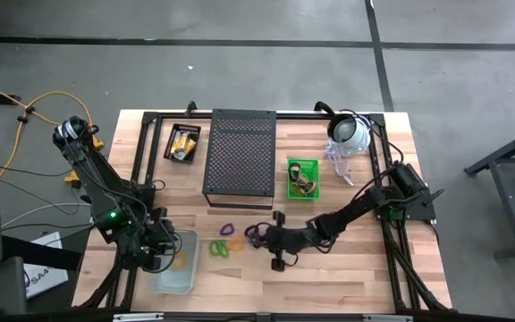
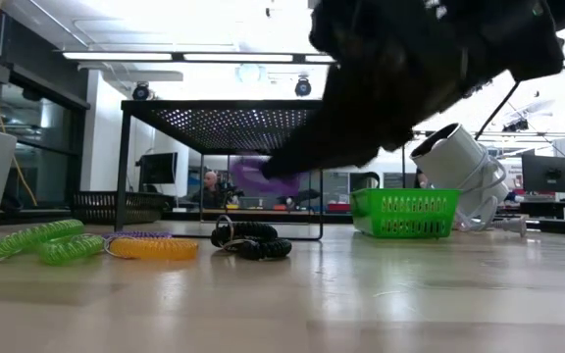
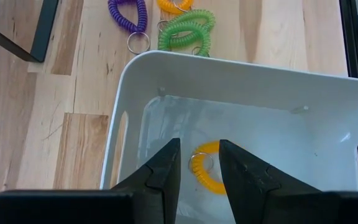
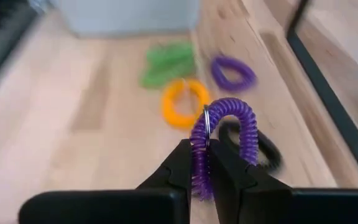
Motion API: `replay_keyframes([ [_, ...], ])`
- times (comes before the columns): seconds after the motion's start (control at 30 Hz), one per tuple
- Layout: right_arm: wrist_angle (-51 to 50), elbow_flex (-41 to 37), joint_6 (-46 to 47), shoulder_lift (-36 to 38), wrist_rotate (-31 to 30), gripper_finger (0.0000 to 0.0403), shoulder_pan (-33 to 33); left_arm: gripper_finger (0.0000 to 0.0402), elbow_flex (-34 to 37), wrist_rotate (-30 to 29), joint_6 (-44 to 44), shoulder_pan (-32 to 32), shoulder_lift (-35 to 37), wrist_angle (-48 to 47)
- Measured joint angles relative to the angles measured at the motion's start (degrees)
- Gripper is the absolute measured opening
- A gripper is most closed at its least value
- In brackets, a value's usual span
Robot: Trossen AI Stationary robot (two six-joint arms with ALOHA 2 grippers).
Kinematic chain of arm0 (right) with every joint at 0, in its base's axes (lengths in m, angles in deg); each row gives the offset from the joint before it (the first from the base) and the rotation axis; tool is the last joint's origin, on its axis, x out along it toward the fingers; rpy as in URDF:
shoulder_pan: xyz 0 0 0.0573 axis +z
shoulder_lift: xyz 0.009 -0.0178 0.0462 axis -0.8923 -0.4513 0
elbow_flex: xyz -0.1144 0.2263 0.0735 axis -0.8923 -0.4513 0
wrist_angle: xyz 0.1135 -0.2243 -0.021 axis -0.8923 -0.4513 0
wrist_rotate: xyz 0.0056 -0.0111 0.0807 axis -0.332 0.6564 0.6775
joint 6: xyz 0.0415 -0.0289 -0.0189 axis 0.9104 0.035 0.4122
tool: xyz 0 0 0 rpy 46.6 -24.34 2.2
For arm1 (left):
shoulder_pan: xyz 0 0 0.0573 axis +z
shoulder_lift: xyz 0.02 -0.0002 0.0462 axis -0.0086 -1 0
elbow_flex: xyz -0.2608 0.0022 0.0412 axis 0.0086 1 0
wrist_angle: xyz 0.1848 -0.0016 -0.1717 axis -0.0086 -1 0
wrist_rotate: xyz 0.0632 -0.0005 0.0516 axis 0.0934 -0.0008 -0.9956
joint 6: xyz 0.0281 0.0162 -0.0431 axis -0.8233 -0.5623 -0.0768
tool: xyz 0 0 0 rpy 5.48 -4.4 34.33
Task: Pick & Place Office Desk Supplies
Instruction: Put the right purple spring keychain into the gray bin
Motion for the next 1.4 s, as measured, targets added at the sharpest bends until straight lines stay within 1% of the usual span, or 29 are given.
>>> replay_keyframes([
  [0.1, 5.25, 0.01, -0.34, 0.04, 3.13, 0.0029, -0.07, 0.0106, 0.00, -0.01, -0.95, 0.01, 0.00, 0.01],
  [0.2, 9.85, 0.03, -0.54, 0.07, 6.37, 0.0029, -0.26, 0.0106, 0.00, -0.41, -6.45, 0.01, 0.00, 0.59],
  [0.3, 13.58, 0.05, -1.60, 0.08, 9.27, 0.0029, -0.59, 0.0106, 0.00, -4.38, -12.62, 0.03, -0.01, 1.86],
  [0.47, 17.87, 0.05, -1.83, 0.09, 11.44, 0.0029, -1.23, 0.0106, 0.00, -13.26, -26.05, 1.97, 0.00, 6.97],
  [0.53, 19.26, 0.05, -1.83, 0.09, 12.68, 0.0029, -1.63, 0.0106, 0.00, -14.38, -32.76, 3.98, 0.01, 9.90],
  [0.67, 22.13, 0.10, -1.82, 0.11, 15.08, 0.0029, -2.60, 0.0106, -0.01, -14.33, -45.58, 9.03, 0.00, 17.17],
  [0.8, 24.44, 0.10, -1.83, 0.17, 16.36, 0.0029, -3.31, 0.0106, 0.00, -11.55, -55.21, 14.77, 0.00, 23.32],
  [0.9, 24.82, 0.10, -1.83, 0.20, 17.66, 0.0029, -3.66, 0.0106, -0.02, -7.09, -60.76, 18.82, 0.01, 25.78],
  [1.03, 25.27, 0.10, -1.83, 0.20, 17.68, 0.0029, -3.69, 0.0106, -0.02, -1.84, -66.30, 23.46, -0.01, 28.67],
  [1.13, 26.69, 0.10, -2.00, 0.20, 17.96, 0.0029, -3.99, 0.0106, -0.02, 0.75, -70.14, 26.36, -0.01, 31.24],
  [1.3, 30.32, 0.11, -1.96, 0.20, 20.24, 0.0029, -5.09, 0.0106, -0.02, 8.90, -78.41, 30.07, -0.01, 36.28],
  [1.4, 31.88, 0.12, -1.97, 0.20, 20.64, 0.0029, -5.81, 0.0106, -0.02, 12.20, -81.44, 31.79, -0.01, 38.40],
])
